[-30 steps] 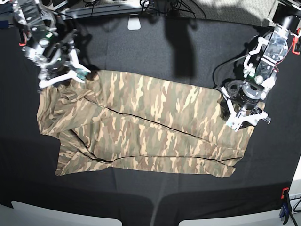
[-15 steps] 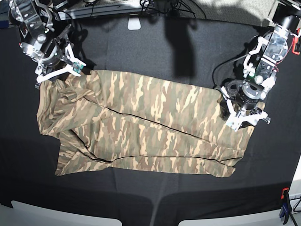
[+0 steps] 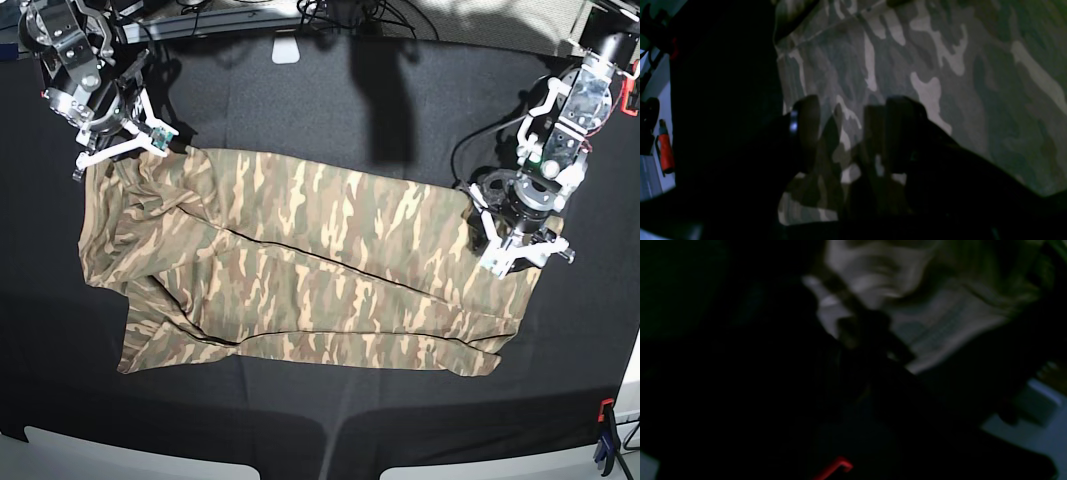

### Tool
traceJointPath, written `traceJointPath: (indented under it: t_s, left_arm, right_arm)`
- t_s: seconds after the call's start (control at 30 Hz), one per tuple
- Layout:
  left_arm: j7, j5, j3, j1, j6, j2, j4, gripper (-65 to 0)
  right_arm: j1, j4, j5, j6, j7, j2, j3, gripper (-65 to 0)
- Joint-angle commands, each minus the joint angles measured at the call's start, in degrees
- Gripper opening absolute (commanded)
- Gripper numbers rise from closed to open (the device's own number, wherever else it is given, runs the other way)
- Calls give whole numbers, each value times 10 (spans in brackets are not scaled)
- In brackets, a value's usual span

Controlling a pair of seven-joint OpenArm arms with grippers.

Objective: Layout the t-shirt on the table in an organized manner, then fold the t-shirt properly
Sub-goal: 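Move the right gripper to the shirt's collar corner and grasp it, then move the left gripper to the opposite shoulder corner and grasp it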

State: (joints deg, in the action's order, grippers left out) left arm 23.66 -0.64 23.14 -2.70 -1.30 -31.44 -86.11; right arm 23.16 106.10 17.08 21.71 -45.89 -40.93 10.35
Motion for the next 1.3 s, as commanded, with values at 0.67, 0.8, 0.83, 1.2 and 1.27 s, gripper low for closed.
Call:
traceJointPath:
  t_s: [0.67, 0.8, 0.83, 1.2, 1.27]
  left_arm:
    - [50, 200, -5, -9, 117, -56, -10, -358]
    - [52, 194, -5, -4, 143, -104, -31, -358]
    - [50, 186, -5, 2, 155, -118, -49, -358]
    - [-122, 202, -5, 46, 186, -177, -78, -358]
    - [-122, 214, -5, 46, 186, -177, -64, -358]
  right_arm:
    - [-3, 8, 39, -59, 0, -10, -6, -650]
    - [-3, 8, 38, -59, 0, -10, -6, -650]
    - [-3, 8, 37, -59, 0, -10, -6, -650]
    - [-3, 8, 37, -59, -5, -10, -6, -650]
    - [-3, 8, 37, -59, -6, -10, -6, -650]
